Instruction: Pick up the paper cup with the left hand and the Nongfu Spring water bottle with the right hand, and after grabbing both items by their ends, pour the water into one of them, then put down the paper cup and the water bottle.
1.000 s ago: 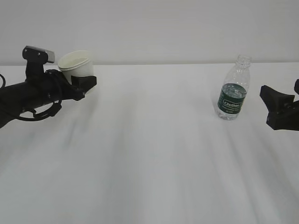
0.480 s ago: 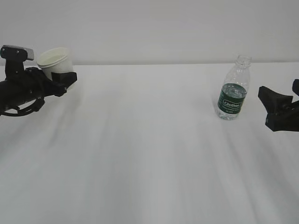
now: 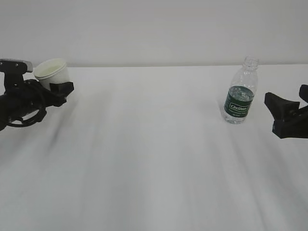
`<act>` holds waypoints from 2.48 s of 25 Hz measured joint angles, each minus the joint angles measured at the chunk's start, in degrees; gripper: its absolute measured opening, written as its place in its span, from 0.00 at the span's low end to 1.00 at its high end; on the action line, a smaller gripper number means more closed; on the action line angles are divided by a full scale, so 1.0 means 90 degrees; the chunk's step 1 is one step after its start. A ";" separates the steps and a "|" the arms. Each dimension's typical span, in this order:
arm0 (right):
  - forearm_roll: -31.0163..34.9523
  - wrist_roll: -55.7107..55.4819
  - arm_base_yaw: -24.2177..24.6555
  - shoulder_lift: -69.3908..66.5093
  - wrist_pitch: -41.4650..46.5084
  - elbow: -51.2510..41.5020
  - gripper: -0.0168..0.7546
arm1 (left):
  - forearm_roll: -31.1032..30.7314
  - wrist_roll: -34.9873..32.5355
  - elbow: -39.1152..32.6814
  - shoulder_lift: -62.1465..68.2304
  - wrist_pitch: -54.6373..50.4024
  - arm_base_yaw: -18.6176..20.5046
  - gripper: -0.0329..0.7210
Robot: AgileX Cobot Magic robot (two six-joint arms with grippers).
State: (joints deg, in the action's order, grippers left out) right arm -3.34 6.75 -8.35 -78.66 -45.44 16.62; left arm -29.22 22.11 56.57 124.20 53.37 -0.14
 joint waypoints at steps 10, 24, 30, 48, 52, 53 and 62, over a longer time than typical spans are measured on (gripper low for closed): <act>-0.0099 0.0000 0.0000 0.0000 0.0191 0.0000 0.75 | 0.0778 -0.0617 0.0000 0.0420 0.0363 0.0000 0.63; -0.0106 0.0000 0.0000 0.0000 0.0206 0.0000 0.75 | 0.1747 -0.1160 0.0010 0.0835 0.0631 0.0000 0.63; -0.0115 0.0000 0.0000 0.0000 0.0270 0.0000 0.75 | 0.2061 -0.1283 0.0010 0.1060 0.0850 0.0000 0.63; -0.0139 -0.0050 0.0000 0.0000 0.0333 0.0000 0.75 | 0.2574 -0.1461 0.0024 0.1191 0.0964 0.0000 0.63; -0.0176 -0.0073 0.0000 0.0000 0.0364 0.0000 0.75 | 0.2574 -0.1472 0.0066 0.1313 0.1202 0.0000 0.63; -0.0176 -0.0073 0.0000 0.0000 0.0379 0.0000 0.75 | 0.2574 -0.1472 0.0066 0.1338 0.1232 0.0000 0.63; -0.0237 -0.0087 0.0000 0.0000 0.0456 0.0000 0.75 | 0.2549 -0.1485 0.0078 0.1405 0.1378 0.0000 0.63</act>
State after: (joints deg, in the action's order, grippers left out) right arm -5.47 5.96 -8.35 -78.66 -41.33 16.62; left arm -6.28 8.75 57.27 136.84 65.77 -0.14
